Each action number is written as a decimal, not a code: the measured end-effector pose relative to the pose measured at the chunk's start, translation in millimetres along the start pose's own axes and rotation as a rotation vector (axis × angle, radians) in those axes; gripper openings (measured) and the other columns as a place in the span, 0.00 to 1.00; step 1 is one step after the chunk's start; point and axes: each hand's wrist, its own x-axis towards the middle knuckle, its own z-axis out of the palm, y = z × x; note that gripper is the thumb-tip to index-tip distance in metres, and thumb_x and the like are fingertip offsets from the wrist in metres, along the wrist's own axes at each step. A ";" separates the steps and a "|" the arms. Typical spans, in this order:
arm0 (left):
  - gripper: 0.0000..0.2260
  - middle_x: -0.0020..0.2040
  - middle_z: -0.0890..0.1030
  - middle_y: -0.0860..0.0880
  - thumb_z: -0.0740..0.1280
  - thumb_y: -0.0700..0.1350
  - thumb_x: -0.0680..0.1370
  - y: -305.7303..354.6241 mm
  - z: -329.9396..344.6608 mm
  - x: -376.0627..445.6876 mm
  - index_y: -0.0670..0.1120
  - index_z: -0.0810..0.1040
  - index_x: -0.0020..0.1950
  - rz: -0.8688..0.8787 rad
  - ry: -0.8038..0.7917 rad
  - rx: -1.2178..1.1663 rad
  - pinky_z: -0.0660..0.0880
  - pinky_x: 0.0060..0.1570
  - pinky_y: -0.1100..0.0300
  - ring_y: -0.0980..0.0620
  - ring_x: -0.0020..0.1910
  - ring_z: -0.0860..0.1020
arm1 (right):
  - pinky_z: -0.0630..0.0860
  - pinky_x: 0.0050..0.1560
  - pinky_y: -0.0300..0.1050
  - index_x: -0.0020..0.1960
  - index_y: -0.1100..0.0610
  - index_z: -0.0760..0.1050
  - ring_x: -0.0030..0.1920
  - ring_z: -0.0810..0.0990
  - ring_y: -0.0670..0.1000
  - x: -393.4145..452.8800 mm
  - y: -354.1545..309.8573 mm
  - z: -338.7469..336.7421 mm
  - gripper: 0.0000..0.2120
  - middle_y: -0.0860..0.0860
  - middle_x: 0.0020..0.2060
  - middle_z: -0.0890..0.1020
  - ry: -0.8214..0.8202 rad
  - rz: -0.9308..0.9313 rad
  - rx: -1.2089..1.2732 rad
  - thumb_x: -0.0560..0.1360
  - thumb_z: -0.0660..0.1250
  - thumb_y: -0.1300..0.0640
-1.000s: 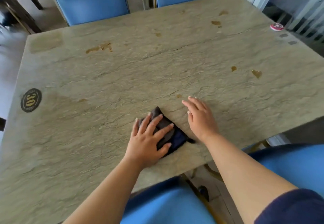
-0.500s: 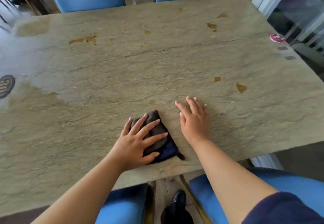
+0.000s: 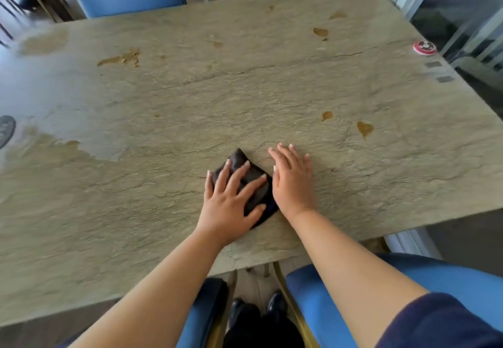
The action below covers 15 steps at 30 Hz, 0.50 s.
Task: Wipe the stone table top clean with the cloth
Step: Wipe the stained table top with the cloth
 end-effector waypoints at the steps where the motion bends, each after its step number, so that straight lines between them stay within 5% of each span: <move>1: 0.27 0.79 0.52 0.56 0.49 0.68 0.75 -4.6 -2.3 -4.6 0.68 0.54 0.74 0.042 -0.026 -0.025 0.38 0.74 0.40 0.49 0.78 0.43 | 0.46 0.74 0.60 0.70 0.53 0.69 0.76 0.57 0.54 -0.3 -1.1 -1.0 0.20 0.52 0.73 0.67 -0.023 0.018 -0.013 0.79 0.53 0.57; 3: 0.26 0.78 0.50 0.61 0.46 0.67 0.76 -19.4 -9.6 -6.9 0.68 0.50 0.75 0.030 -0.031 -0.121 0.35 0.74 0.44 0.55 0.78 0.44 | 0.43 0.72 0.67 0.68 0.51 0.71 0.75 0.58 0.55 -2.6 -14.0 -3.6 0.19 0.51 0.72 0.68 -0.012 0.113 -0.074 0.79 0.57 0.55; 6: 0.25 0.78 0.49 0.62 0.42 0.63 0.78 -48.1 -13.5 -9.9 0.65 0.49 0.77 -0.243 0.098 -0.253 0.32 0.74 0.48 0.60 0.77 0.42 | 0.41 0.70 0.71 0.68 0.49 0.71 0.73 0.61 0.60 -19.6 -63.5 -3.4 0.20 0.55 0.70 0.69 -0.007 0.157 -0.091 0.77 0.58 0.50; 9: 0.24 0.79 0.44 0.59 0.41 0.58 0.82 -62.1 -10.4 -13.9 0.58 0.48 0.79 -0.444 0.043 -0.281 0.32 0.74 0.50 0.61 0.76 0.37 | 0.36 0.68 0.73 0.76 0.40 0.52 0.76 0.44 0.64 -48.6 -100.3 17.0 0.29 0.57 0.77 0.51 -0.228 -0.058 -0.204 0.77 0.51 0.37; 11: 0.25 0.78 0.38 0.60 0.41 0.58 0.82 -63.9 -9.5 -11.4 0.57 0.43 0.79 -0.441 -0.039 -0.250 0.29 0.72 0.51 0.61 0.75 0.33 | 0.38 0.68 0.74 0.75 0.36 0.47 0.76 0.41 0.63 -38.3 -86.8 16.9 0.28 0.54 0.78 0.48 -0.249 -0.103 -0.272 0.77 0.48 0.34; 15: 0.25 0.76 0.34 0.61 0.39 0.60 0.81 -72.5 -11.9 -2.2 0.58 0.40 0.78 -0.436 -0.141 -0.328 0.28 0.71 0.51 0.61 0.74 0.31 | 0.42 0.68 0.74 0.74 0.34 0.47 0.77 0.42 0.58 10.4 -39.1 -0.1 0.25 0.50 0.78 0.49 -0.237 0.200 -0.306 0.78 0.45 0.35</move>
